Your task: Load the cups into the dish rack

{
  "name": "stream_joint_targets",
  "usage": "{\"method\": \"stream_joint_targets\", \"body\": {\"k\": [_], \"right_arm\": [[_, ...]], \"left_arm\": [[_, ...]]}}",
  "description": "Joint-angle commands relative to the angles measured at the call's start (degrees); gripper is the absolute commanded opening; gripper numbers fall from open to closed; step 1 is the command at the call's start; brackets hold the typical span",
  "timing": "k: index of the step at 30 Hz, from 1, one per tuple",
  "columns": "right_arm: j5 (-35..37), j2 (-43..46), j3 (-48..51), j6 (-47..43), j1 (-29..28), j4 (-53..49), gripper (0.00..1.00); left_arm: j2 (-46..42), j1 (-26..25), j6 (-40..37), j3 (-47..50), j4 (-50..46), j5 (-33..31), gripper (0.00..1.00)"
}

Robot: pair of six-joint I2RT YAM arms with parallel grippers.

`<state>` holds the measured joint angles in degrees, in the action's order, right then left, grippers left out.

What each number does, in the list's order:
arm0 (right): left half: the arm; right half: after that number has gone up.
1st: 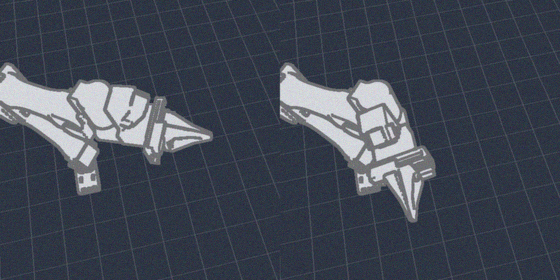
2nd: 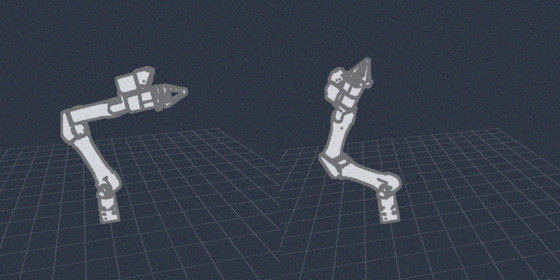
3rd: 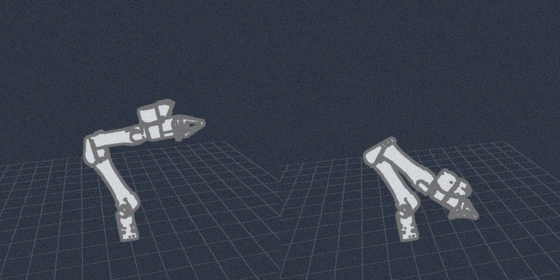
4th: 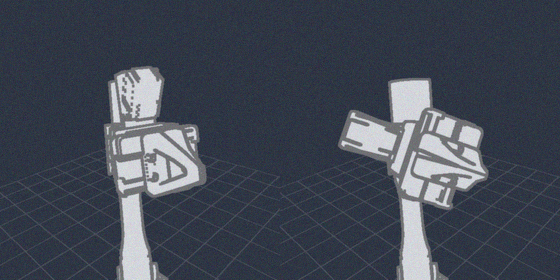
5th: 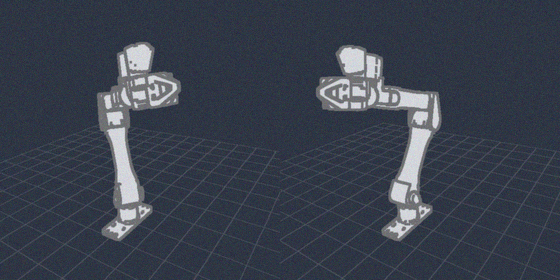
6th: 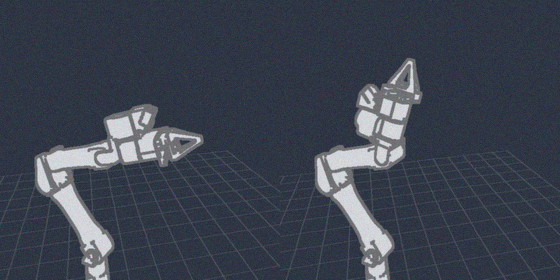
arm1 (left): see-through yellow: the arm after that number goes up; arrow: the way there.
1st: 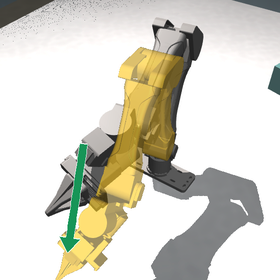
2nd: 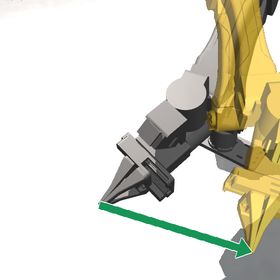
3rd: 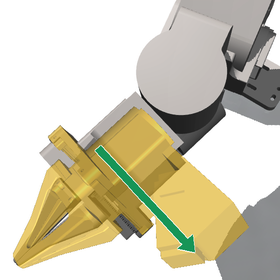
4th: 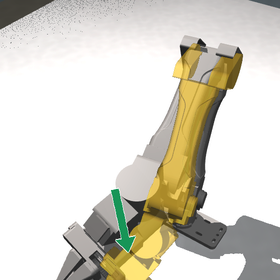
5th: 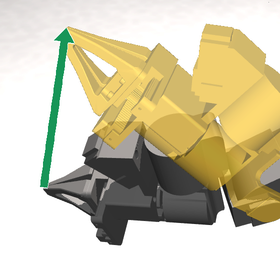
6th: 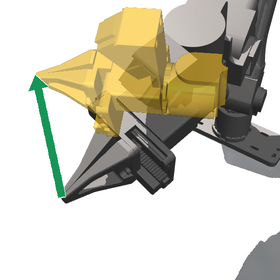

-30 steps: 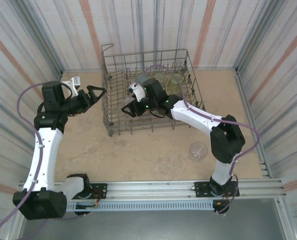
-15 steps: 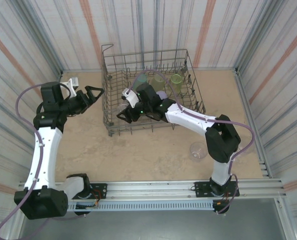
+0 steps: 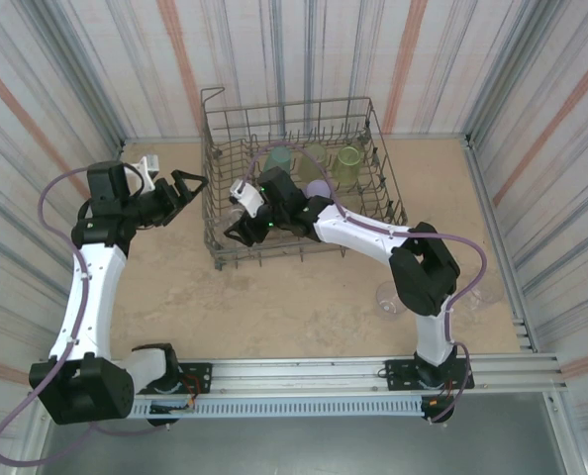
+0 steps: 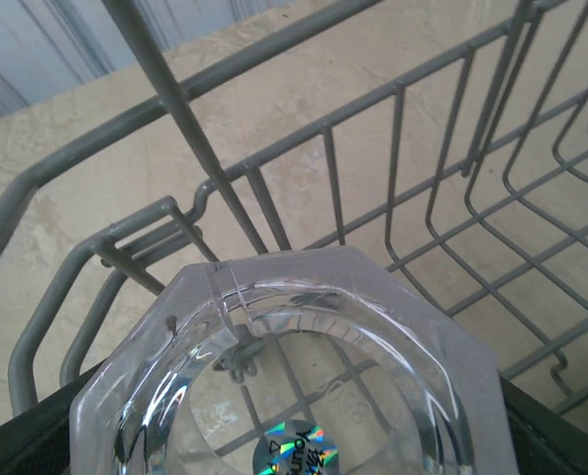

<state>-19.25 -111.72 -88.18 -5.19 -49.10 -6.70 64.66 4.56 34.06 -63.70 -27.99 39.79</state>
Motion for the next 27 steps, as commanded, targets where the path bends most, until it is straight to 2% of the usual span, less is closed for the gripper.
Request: {"method": "stream_joint_targets", "body": {"k": [1,9,19,27], "right_arm": [[0.3,-1.9,-2.5,-2.7,-0.9,-0.5,0.34],[1.1,-5.0,-5.5,-5.1,-1.9,-3.8,0.34],[7.8,-8.6,-10.2,-12.5,-4.1,-12.2,0.32],[7.7,-10.3,-10.2,-12.1,-4.1,-12.2,0.30]], "left_arm": [[0.8,0.6,-0.5,0.3,1.6,0.6,0.99],[2.5,0.6,-1.2,0.0,2.0,1.0,0.99],[3.4,0.6,-2.1,-0.2,1.8,0.6,0.98],[3.5,0.6,-2.4,-0.2,1.6,0.6,0.99]]}}
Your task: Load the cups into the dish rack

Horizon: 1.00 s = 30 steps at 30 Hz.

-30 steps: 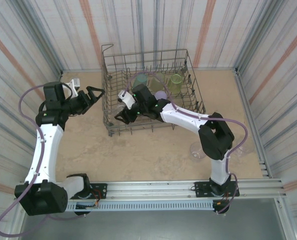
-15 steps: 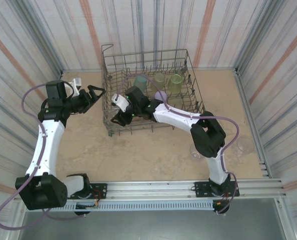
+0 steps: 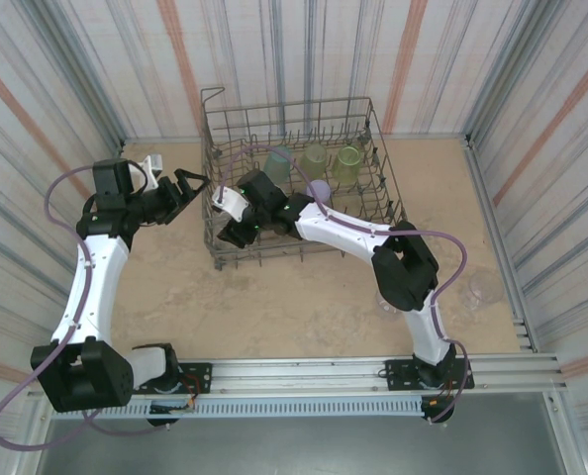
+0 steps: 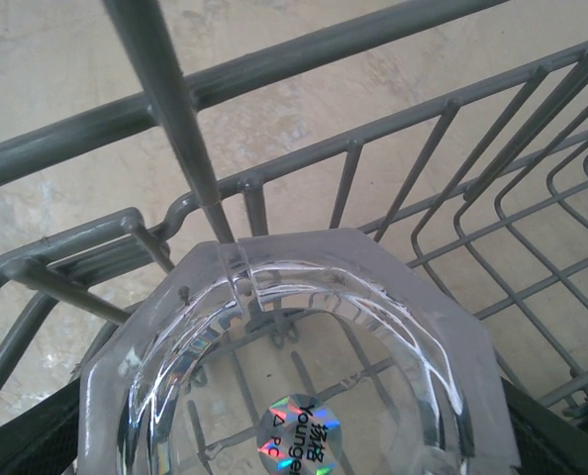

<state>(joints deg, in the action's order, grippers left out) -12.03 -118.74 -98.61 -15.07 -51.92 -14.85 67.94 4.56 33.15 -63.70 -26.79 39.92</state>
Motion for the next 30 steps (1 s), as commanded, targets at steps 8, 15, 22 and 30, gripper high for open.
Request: {"method": "stream_joint_targets", "body": {"k": [8,15,22,30], "right_arm": [[-0.4,-3.8,-0.4,0.2,-1.1,-3.2,0.28],[-7.2,-1.0,2.0,4.7,-0.9,0.0,0.29],[-5.6,-1.0,3.3,4.8,-1.7,-0.7,0.29],[2.1,-4.2,2.1,0.9,-3.1,-6.0,0.35]], "left_arm": [[0.3,0.7,-1.7,0.3,0.5,0.5,0.99],[0.3,0.8,-1.9,0.2,0.3,0.4,0.99],[0.5,0.9,-1.9,0.2,0.3,0.4,0.99],[0.7,1.2,-2.0,-0.1,0.1,0.3,0.99]]}}
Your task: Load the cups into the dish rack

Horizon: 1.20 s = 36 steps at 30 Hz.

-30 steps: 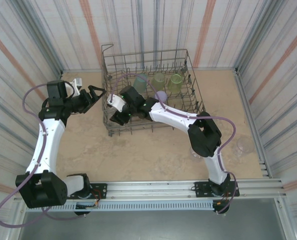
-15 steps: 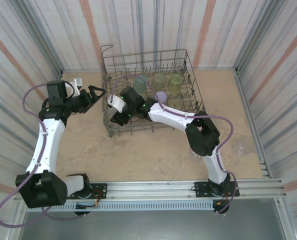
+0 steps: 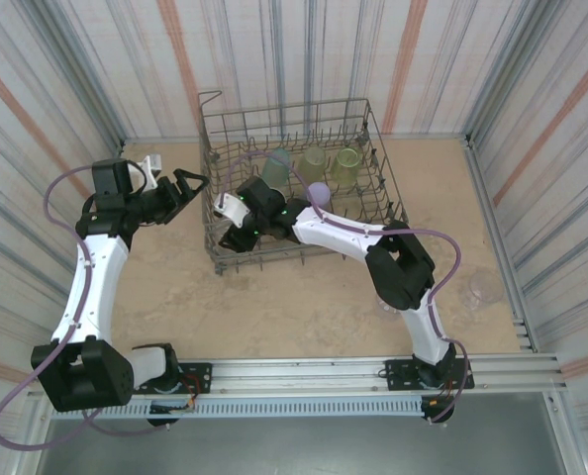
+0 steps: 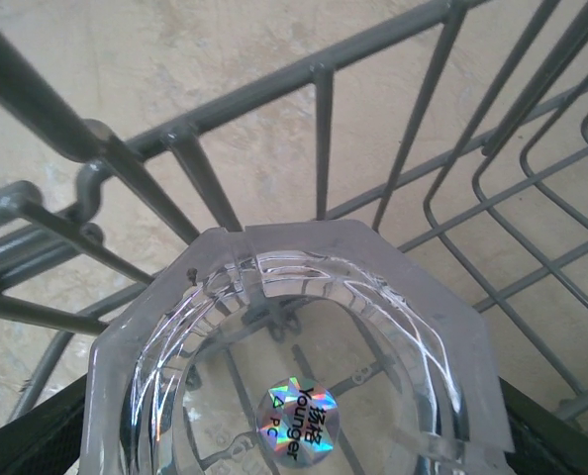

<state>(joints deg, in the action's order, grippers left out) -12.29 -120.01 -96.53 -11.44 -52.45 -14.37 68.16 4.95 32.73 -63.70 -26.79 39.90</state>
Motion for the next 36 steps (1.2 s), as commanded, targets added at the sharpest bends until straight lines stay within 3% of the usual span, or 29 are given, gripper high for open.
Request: {"method": "stream_joint_targets", "body": {"k": [1,12,13,29,36], "right_arm": [[3.5,-3.5,-0.4,-3.0,-2.7,-7.2,0.38],[3.9,-2.8,-1.5,-1.5,-2.7,-6.9,0.77],[4.2,-2.3,-1.6,-1.3,-2.7,-6.6,0.99],[3.1,7.6,3.0,4.1,-2.6,2.7,1.00],[5.8,9.7,4.0,2.8,-2.7,2.9,1.00]], "left_arm": [[0.5,0.8,-1.6,0.0,0.1,0.4,0.99],[0.8,1.1,-1.8,-0.9,-0.5,0.4,0.99],[0.8,1.1,-1.8,-0.9,-0.5,0.4,0.99],[-0.3,1.3,-1.6,0.3,0.0,0.6,0.99],[-1.0,1.6,-1.4,0.6,-0.1,0.7,0.99]]}}
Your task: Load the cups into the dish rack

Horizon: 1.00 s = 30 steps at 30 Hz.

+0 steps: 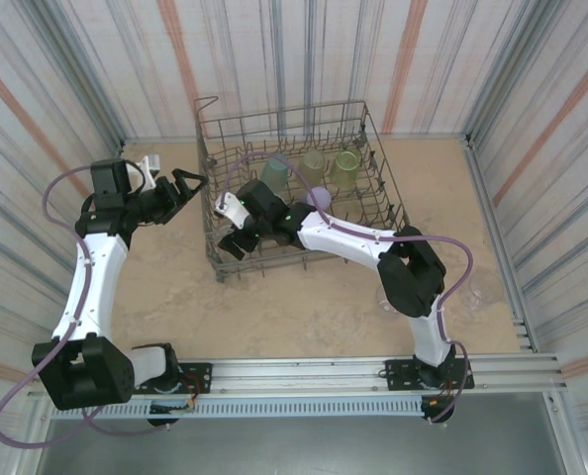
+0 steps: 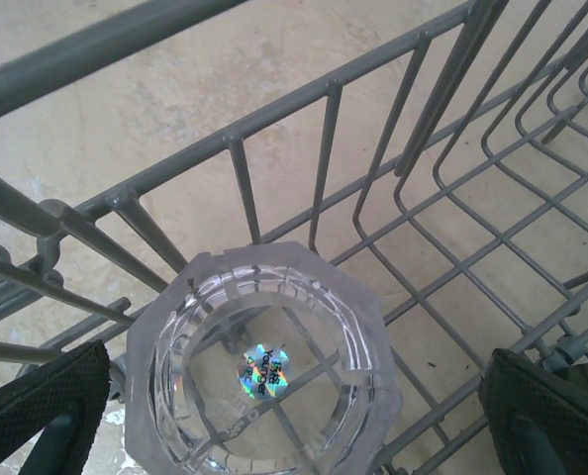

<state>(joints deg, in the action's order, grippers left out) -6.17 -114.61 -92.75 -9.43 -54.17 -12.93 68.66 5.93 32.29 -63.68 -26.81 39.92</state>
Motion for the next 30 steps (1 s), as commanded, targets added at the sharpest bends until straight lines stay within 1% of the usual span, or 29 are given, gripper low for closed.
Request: {"method": "stream_joint_targets", "body": {"k": [1,8,16,21,30], "right_arm": [[0.3,4.6,0.3,0.4,-1.0,1.3,1.00],[3.7,7.3,4.2,-2.1,-0.8,2.0,1.00],[5.0,12.2,10.6,-1.2,-0.2,7.2,1.00],[4.6,15.6,13.6,1.2,1.2,9.3,1.00],[4.9,23.2,18.4,6.4,4.1,8.2,1.00]], "left_arm": [[-1.6,0.7,-0.9,0.6,-0.1,0.6,0.99],[-2.0,0.8,-0.8,0.7,-0.1,0.6,0.99],[-2.3,1.0,-0.4,0.5,-0.1,0.7,0.99],[-2.8,1.0,0.3,0.4,0.0,0.9,0.99],[-5.1,1.1,2.9,0.3,0.8,0.4,0.99]]}}
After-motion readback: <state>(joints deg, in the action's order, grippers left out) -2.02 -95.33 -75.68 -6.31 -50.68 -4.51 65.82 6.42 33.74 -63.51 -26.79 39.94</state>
